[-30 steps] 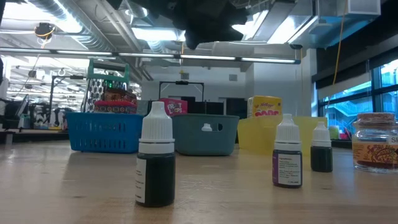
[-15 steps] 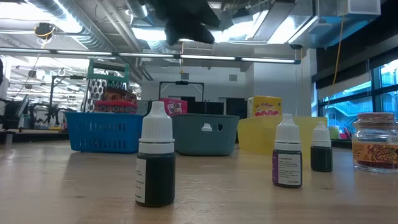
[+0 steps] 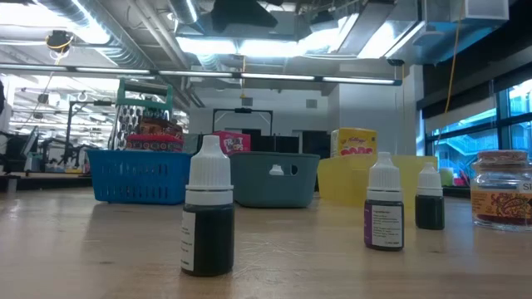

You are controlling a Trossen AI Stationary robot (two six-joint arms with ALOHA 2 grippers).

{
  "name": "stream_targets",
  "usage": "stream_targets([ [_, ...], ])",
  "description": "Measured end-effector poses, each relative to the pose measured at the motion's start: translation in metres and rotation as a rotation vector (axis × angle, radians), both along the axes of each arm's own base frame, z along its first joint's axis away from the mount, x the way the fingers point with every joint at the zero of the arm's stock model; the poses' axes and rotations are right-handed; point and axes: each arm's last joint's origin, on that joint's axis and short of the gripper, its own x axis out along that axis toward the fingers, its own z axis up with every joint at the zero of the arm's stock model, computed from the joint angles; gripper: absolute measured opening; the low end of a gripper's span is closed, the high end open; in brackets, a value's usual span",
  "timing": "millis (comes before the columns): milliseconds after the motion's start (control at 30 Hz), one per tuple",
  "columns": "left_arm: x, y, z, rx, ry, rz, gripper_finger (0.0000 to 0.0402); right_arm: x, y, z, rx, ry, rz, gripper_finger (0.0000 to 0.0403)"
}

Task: Pick & Place Kitchen Items
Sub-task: Put the red cereal box into the yellow bin

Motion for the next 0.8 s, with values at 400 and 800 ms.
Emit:
stream_targets([
  [400,-0.001,0.001,-0.001,0.011,0.012,0.032,0.0276,0.000,0.000,0.000,0.065,0.006,-0.034,0.0332],
  [800,-0.009,-0.006,-0.014,-0.043,0.156,0.025,0.0291,-0.003,-0.004,-0.006,-0.010,0.052,-0.050,0.0332],
])
